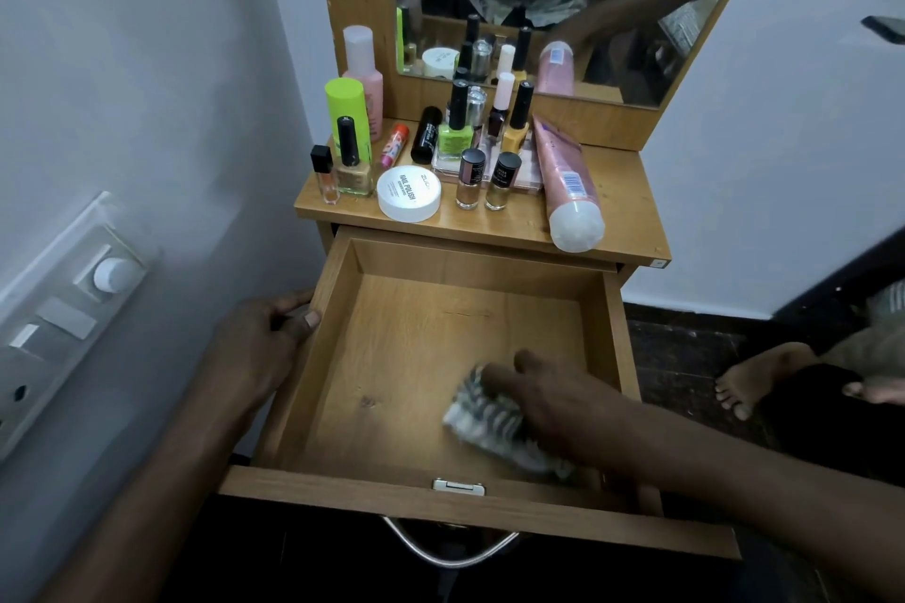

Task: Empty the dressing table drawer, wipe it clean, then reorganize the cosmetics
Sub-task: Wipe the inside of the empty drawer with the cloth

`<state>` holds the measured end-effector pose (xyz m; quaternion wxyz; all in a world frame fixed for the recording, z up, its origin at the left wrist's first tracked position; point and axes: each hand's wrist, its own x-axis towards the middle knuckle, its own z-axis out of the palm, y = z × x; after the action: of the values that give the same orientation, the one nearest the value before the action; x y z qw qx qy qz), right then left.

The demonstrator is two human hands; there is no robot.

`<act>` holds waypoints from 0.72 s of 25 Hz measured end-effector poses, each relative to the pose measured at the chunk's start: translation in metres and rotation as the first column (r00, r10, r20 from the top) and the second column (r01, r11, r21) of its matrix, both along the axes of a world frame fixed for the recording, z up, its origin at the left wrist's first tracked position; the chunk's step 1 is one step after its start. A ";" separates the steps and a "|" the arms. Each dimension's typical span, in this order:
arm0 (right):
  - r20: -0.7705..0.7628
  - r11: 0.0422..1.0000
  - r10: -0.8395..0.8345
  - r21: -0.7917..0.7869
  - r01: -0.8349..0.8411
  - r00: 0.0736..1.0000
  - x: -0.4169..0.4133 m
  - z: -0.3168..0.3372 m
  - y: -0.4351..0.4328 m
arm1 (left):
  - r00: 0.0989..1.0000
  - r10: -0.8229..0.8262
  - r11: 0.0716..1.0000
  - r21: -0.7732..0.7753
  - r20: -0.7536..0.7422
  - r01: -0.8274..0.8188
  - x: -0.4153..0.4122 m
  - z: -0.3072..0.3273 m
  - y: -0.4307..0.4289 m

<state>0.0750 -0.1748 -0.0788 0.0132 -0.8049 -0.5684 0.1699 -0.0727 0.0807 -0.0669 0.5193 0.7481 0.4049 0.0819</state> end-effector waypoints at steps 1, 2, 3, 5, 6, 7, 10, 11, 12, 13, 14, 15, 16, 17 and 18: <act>0.050 0.994 -0.104 0.046 0.102 0.993 0.023 -0.006 0.009 | 1.000 0.005 1.000 0.005 0.004 -0.005 0.001 0.001 -0.001; 0.104 0.976 -0.208 0.090 0.199 0.973 0.041 -0.005 0.019 | 1.000 0.010 1.000 0.004 0.006 -0.010 0.001 0.002 -0.001; 0.133 0.968 -0.239 0.116 0.224 0.962 0.048 -0.005 0.028 | 1.000 0.013 1.000 0.002 0.009 -0.013 0.000 0.002 -0.002; 0.052 0.992 -0.045 0.116 0.039 0.998 0.036 -0.013 0.032 | 1.000 0.008 1.000 0.004 -0.002 -0.008 0.000 0.003 0.000; -0.045 0.991 0.113 0.078 -0.109 0.993 0.016 -0.015 0.028 | 1.000 0.005 1.000 0.006 -0.008 -0.005 0.000 0.002 0.001; -0.147 0.972 0.234 0.064 -0.227 0.961 -0.006 -0.013 0.017 | 1.000 0.003 1.000 0.008 -0.006 -0.003 0.000 0.002 0.002; 0.035 0.952 0.295 0.074 -0.297 0.955 0.016 -0.018 0.011 | 1.000 -0.009 1.000 0.014 0.002 0.009 -0.002 0.000 0.001; 0.157 0.988 0.125 0.070 -0.137 0.980 0.040 -0.015 0.022 | 1.000 -0.002 1.000 0.019 0.002 0.002 -0.002 0.000 0.001; 0.226 0.996 -0.037 0.088 0.018 0.973 0.056 -0.013 0.033 | 1.000 0.002 1.000 0.021 0.004 -0.002 -0.002 0.001 0.001; 0.237 0.989 -0.111 0.124 0.083 0.965 0.062 -0.014 0.044 | 1.000 0.002 1.000 0.023 0.006 -0.002 -0.001 0.001 0.000; 0.206 0.983 -0.082 0.176 0.045 0.975 0.056 -0.018 0.052 | 1.000 -0.001 1.000 0.027 0.003 0.001 0.000 0.002 0.000; 0.149 0.975 0.029 0.214 -0.060 0.988 0.039 -0.025 0.057 | 1.000 -0.001 1.000 0.029 0.000 0.001 -0.001 0.003 0.000; 0.089 0.955 0.188 0.217 -0.203 0.978 0.014 -0.028 0.054 | 1.000 0.000 1.000 0.027 -0.005 0.000 -0.001 0.003 0.000; 0.009 0.909 0.365 0.215 -0.358 0.931 -0.007 -0.026 0.044 | 1.000 -0.001 1.000 0.026 -0.006 0.001 -0.001 0.003 0.000; -0.077 0.876 0.466 0.178 -0.448 0.881 -0.017 -0.021 0.034 | 1.000 -0.005 1.000 0.027 -0.006 0.005 -0.002 0.002 0.000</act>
<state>0.0583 -0.1407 -0.0997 0.0689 -0.6327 -0.7522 0.1707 -0.0747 0.0810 -0.0651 0.5081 0.7562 0.4038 0.0837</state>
